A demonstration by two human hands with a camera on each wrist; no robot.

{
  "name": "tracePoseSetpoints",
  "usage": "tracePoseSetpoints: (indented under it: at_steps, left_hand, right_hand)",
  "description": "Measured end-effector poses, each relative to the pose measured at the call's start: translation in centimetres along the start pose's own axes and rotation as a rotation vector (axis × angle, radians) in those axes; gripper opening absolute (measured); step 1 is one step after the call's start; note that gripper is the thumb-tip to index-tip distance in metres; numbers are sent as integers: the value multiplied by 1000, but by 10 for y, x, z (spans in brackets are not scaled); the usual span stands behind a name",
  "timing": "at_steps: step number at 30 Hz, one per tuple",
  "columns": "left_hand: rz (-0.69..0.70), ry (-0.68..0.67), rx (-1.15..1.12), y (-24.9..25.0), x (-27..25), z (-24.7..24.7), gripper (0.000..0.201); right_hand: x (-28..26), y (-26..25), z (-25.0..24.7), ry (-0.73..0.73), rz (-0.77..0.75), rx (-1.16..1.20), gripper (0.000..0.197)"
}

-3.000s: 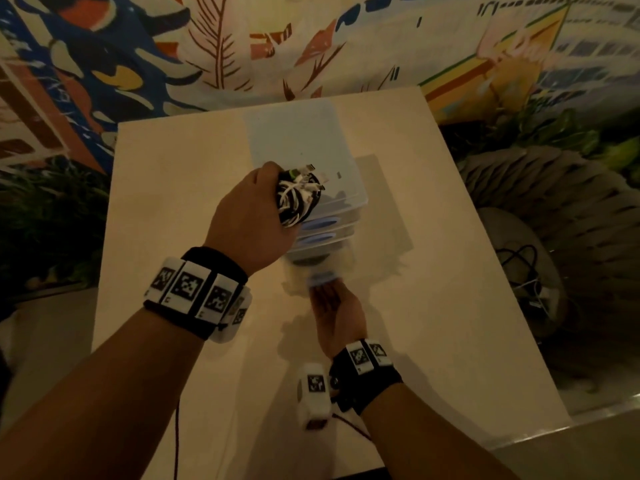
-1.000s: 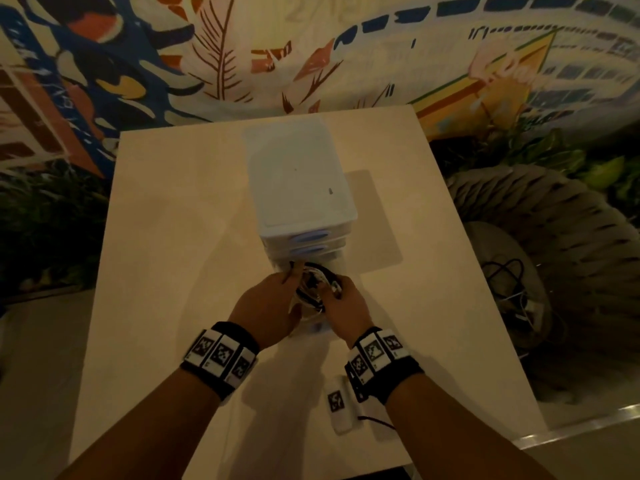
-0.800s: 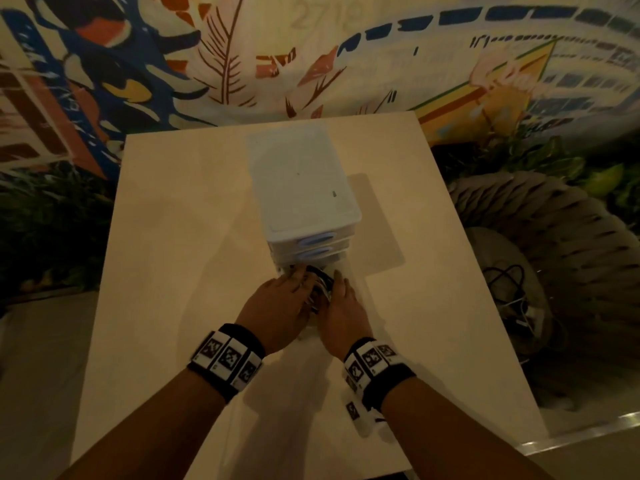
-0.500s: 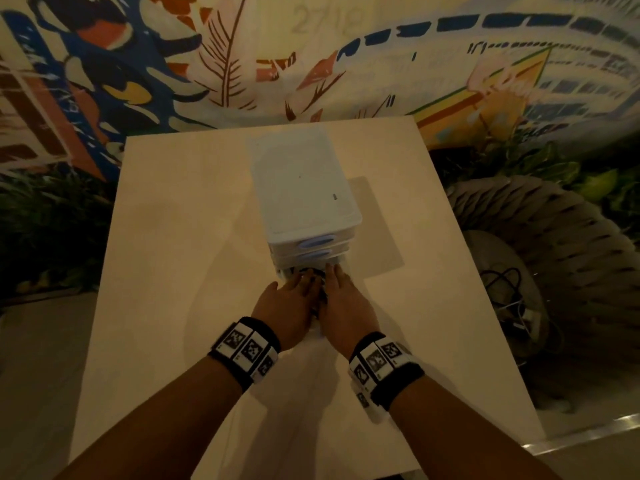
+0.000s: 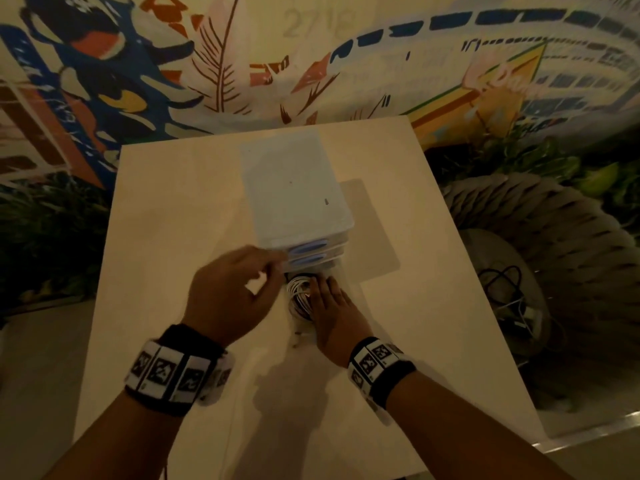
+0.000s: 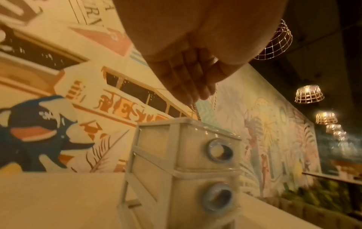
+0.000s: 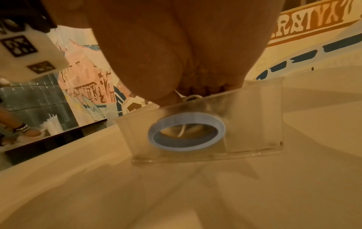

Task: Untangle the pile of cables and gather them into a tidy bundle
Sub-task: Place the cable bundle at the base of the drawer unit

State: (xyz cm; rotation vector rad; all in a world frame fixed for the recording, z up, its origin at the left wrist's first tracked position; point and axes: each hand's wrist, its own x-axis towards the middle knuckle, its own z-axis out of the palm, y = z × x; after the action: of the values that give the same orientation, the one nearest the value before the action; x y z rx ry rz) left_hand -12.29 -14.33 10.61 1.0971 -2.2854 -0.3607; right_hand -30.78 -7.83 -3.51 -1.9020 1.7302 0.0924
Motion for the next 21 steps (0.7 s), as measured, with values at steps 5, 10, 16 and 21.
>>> tracePoseSetpoints:
  at_steps: [5,10,16,21]
  left_hand:
    - [-161,-36,80,-28,24,10,47]
    - [-448,-269,-91,-34,34,29,75]
    - [-621,-215,-303,-26,37,34,75]
    - [-631,-193,-371,-37,36,36,77]
  right_hand:
    - [1,1,-6,-12,-4,-4,67]
    - [0,-6,-13,46,-116,-122,71]
    - [9,-16,-8,-37,-153,-133,65]
    - [10,-12,-7,-12,-160,-154,66]
